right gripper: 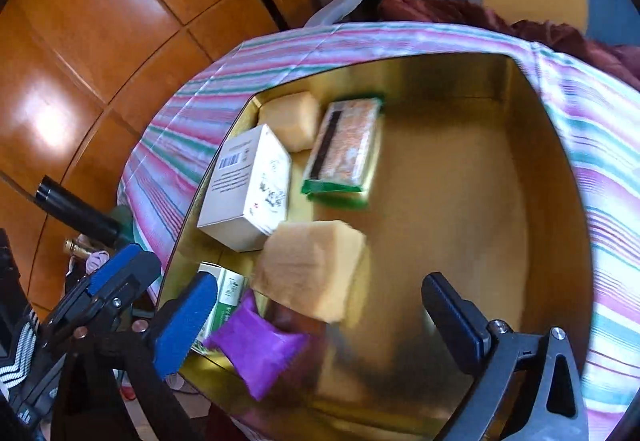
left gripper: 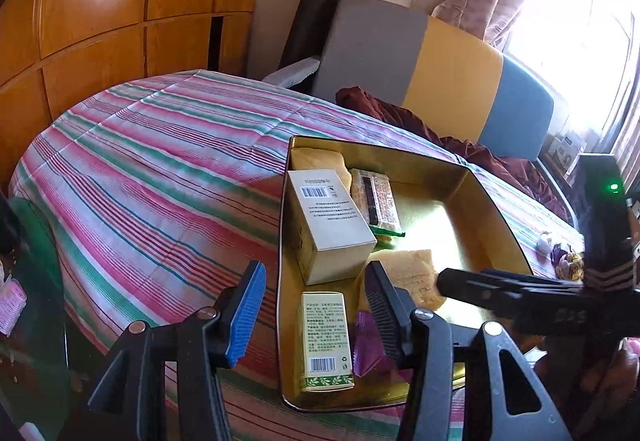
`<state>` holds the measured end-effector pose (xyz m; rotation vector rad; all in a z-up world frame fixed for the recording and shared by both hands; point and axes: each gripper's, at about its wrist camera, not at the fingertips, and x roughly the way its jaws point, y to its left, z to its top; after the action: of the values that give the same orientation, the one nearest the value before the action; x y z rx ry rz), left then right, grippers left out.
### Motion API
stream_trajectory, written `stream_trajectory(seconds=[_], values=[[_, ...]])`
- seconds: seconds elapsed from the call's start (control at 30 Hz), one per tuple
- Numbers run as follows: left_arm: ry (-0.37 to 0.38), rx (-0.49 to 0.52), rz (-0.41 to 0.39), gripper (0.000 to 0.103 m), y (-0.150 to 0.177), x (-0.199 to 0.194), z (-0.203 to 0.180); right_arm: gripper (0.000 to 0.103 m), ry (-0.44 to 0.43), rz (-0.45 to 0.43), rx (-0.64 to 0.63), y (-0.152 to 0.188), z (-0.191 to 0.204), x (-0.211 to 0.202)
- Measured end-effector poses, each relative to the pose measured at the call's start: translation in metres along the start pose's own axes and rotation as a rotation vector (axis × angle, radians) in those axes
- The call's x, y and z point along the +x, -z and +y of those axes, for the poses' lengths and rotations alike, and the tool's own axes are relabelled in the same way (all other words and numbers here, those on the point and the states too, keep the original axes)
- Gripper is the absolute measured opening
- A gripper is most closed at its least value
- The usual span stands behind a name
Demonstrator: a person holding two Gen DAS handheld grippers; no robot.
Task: Organize objects
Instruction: 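Carry yellow sponge into gold tray and open right tool, then grasp yellow knitted ball on table with left tool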
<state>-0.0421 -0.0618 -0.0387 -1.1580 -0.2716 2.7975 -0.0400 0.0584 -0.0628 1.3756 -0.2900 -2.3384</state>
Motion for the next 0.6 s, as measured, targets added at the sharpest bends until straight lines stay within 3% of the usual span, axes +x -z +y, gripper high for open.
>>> stream_trajectory(seconds=[0.3, 0.6], values=[[0.023, 0.055, 0.008, 0.052, 0.006, -0.004, -0.019, 0.103, 0.107, -0.12, 0.035, 0.007, -0.028, -0.057], [0.056, 0.128, 0.022, 0.052, 0.01, -0.003, -0.043, 0.103, 0.283, -0.164, 0.133, 0.017, -0.103, -0.115]])
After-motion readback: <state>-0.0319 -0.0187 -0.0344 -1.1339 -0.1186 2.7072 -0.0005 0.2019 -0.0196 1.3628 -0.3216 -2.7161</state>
